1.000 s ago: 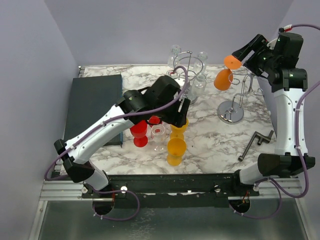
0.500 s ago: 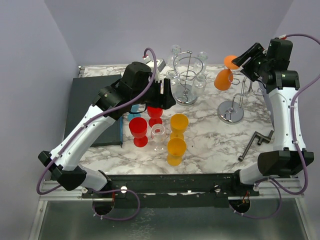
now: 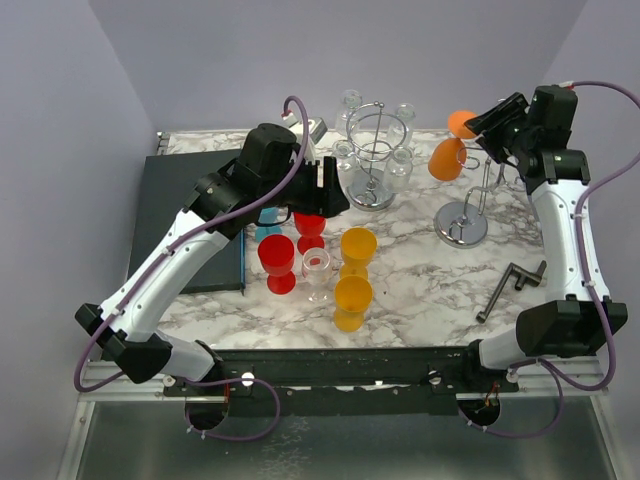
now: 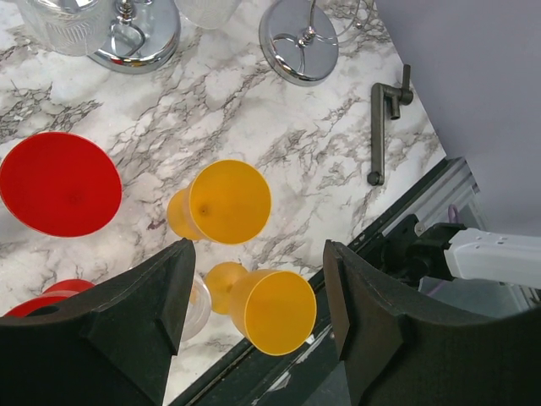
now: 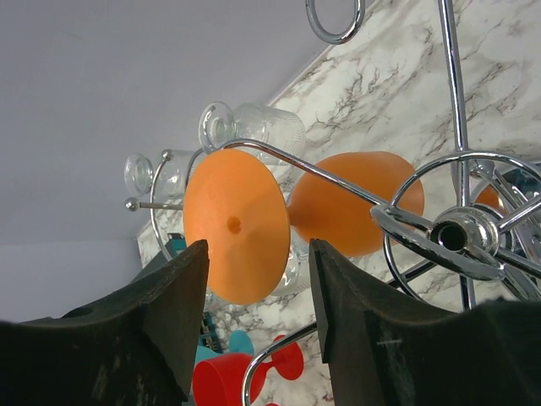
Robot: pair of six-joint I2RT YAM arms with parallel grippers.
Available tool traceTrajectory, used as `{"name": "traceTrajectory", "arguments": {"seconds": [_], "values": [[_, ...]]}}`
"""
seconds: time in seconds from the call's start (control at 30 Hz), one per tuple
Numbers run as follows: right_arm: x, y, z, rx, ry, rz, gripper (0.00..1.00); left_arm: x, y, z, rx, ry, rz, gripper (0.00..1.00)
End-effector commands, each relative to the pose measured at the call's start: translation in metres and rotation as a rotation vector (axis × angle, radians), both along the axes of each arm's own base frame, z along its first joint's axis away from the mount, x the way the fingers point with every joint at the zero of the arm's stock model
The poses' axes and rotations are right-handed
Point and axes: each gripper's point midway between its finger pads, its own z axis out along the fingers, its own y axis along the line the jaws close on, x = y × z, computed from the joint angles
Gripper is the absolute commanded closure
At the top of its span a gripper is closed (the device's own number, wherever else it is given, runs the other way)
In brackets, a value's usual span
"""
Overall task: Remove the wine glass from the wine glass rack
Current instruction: Place the wine glass at the center of the board, then pick up the wine glass from the wine rack.
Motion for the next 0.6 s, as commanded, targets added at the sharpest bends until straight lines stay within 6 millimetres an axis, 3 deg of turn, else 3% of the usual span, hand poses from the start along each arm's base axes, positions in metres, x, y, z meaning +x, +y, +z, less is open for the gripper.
{"name": "traceTrajectory", "arguments": {"seconds": [0.0,0.57], "values": [[0.0004,-0.0075,0.0161,0.020,-0.073,-0.059,0.44,-0.0048,0.0015,0.0123,-0.044,-0.022,-0.019,0.32],[0.0079,-0.0004,0.0084,0.101,-0.100,-0.057,0.61,-0.0031,0.0057,0.0114,-0.047,-0.018,-0.016,0.33]]}}
